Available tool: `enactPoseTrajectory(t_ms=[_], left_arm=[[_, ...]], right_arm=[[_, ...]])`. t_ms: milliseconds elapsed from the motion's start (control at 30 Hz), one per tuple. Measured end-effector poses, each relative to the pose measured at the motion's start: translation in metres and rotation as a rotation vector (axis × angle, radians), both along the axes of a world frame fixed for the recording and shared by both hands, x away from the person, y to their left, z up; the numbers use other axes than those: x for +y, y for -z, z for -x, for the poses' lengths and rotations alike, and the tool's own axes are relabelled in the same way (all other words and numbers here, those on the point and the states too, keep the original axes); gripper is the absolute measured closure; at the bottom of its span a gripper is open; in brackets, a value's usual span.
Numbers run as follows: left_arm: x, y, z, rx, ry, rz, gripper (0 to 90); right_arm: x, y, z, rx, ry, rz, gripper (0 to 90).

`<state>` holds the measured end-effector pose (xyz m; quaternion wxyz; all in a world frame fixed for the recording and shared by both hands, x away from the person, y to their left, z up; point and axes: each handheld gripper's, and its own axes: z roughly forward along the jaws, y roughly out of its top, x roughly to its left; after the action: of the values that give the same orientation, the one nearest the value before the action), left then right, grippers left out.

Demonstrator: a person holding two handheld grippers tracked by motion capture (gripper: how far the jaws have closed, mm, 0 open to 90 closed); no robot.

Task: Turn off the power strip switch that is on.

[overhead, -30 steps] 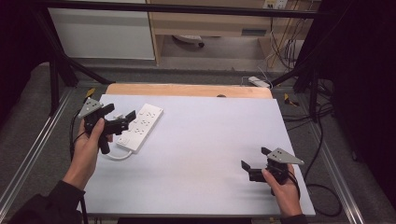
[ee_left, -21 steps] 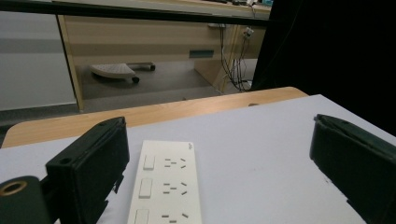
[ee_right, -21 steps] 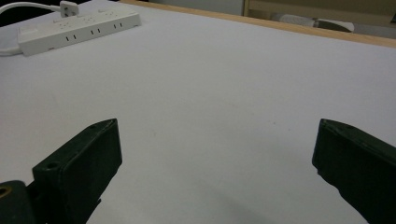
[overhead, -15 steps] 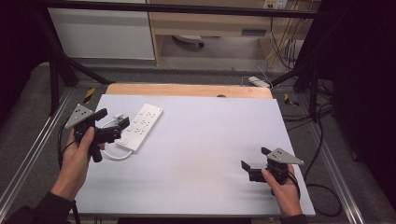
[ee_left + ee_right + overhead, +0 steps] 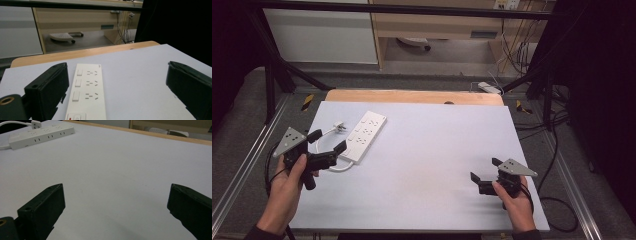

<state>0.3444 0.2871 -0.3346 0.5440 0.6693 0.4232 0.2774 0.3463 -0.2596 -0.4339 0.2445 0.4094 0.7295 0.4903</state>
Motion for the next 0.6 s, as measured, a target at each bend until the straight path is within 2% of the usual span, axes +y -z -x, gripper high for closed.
enactPoseTrajectory(t_ms=[200, 300, 433, 600], left_arm=[[0.001, 0.012, 0.014, 0.004, 0.002, -0.007, 4.3], [0.003, 0.021, 0.019, 0.011, -0.003, -0.026, 4.4], [0.007, 0.038, 0.025, 0.040, -0.011, -0.030, 4.4], [0.010, 0.065, 0.032, 0.103, -0.018, -0.028, 4.8]], right_arm=[[0.001, 0.000, 0.000, 0.002, -0.002, 0.005, 1.9], [0.001, 0.000, 0.000, 0.001, -0.001, 0.005, 1.9], [0.000, 0.000, 0.000, 0.000, 0.004, 0.008, 1.9], [-0.001, 0.002, -0.002, 0.010, 0.023, 0.014, 1.9]])
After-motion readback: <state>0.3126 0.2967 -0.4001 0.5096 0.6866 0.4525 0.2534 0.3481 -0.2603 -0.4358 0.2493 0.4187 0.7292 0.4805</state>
